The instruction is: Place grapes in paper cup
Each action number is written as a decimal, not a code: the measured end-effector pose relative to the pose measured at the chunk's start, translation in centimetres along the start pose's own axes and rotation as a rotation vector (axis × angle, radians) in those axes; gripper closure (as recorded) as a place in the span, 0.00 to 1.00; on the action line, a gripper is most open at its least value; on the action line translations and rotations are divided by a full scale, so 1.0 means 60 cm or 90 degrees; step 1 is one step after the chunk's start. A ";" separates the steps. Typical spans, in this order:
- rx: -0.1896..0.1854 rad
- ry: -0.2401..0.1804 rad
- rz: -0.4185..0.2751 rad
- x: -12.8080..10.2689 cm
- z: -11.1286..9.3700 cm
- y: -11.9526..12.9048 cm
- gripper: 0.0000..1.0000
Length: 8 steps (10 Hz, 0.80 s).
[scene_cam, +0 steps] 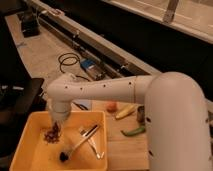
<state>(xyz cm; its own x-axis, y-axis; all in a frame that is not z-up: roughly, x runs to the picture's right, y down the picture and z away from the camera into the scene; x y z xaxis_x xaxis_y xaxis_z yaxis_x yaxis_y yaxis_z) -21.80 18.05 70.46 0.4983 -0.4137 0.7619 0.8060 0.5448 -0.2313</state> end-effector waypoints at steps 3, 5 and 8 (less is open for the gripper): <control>0.030 0.011 0.092 0.068 -0.035 0.076 1.00; 0.049 0.028 0.146 0.125 -0.069 0.126 1.00; 0.058 0.037 0.161 0.142 -0.084 0.139 1.00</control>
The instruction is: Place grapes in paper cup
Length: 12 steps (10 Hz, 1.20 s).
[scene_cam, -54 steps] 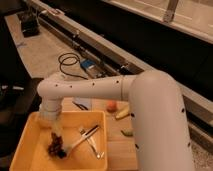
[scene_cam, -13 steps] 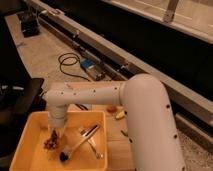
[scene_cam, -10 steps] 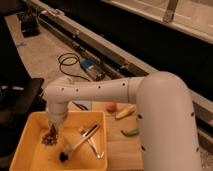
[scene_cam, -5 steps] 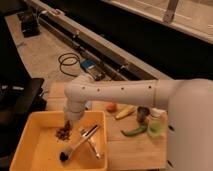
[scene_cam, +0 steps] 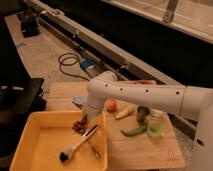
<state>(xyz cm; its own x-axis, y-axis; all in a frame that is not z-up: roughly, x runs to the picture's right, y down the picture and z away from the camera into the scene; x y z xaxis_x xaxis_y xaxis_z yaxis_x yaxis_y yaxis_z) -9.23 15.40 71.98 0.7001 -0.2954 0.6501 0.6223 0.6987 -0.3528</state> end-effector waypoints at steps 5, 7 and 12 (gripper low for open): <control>0.007 0.006 0.000 0.004 -0.003 0.000 1.00; 0.033 0.046 0.003 0.017 -0.043 -0.015 1.00; 0.083 0.164 0.047 0.089 -0.155 -0.018 1.00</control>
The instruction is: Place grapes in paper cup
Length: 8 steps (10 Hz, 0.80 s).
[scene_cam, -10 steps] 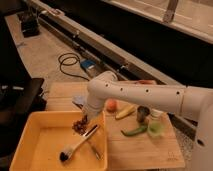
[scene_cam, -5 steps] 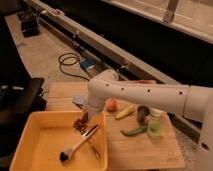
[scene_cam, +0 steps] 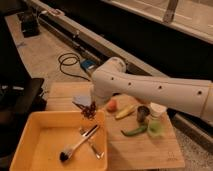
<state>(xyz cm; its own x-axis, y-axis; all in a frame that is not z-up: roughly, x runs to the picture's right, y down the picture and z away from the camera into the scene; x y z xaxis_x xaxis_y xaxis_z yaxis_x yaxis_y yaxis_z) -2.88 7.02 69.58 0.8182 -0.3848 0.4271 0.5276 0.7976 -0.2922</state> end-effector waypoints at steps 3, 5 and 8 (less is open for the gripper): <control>0.011 0.023 0.066 0.075 -0.009 0.023 1.00; 0.012 0.020 0.073 0.077 -0.007 0.024 1.00; 0.011 0.020 0.073 0.078 -0.007 0.025 1.00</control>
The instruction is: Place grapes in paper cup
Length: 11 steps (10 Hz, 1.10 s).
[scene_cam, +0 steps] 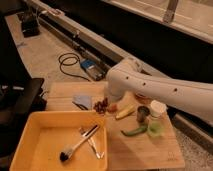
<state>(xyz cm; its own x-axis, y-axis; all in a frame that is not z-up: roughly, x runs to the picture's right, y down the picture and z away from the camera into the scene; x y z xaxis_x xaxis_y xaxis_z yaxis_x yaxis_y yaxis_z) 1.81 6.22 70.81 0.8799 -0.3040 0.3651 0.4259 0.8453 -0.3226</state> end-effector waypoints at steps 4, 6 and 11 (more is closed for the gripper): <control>-0.001 0.004 0.006 0.003 0.001 0.001 1.00; -0.002 0.027 0.029 0.034 -0.004 0.007 1.00; -0.024 0.107 0.105 0.169 -0.019 0.034 1.00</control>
<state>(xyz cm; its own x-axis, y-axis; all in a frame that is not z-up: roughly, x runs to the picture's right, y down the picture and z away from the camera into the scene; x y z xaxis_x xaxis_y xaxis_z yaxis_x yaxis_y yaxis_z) 11.85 4.37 72.84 0.9597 -0.2340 0.1555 0.2778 0.8735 -0.3998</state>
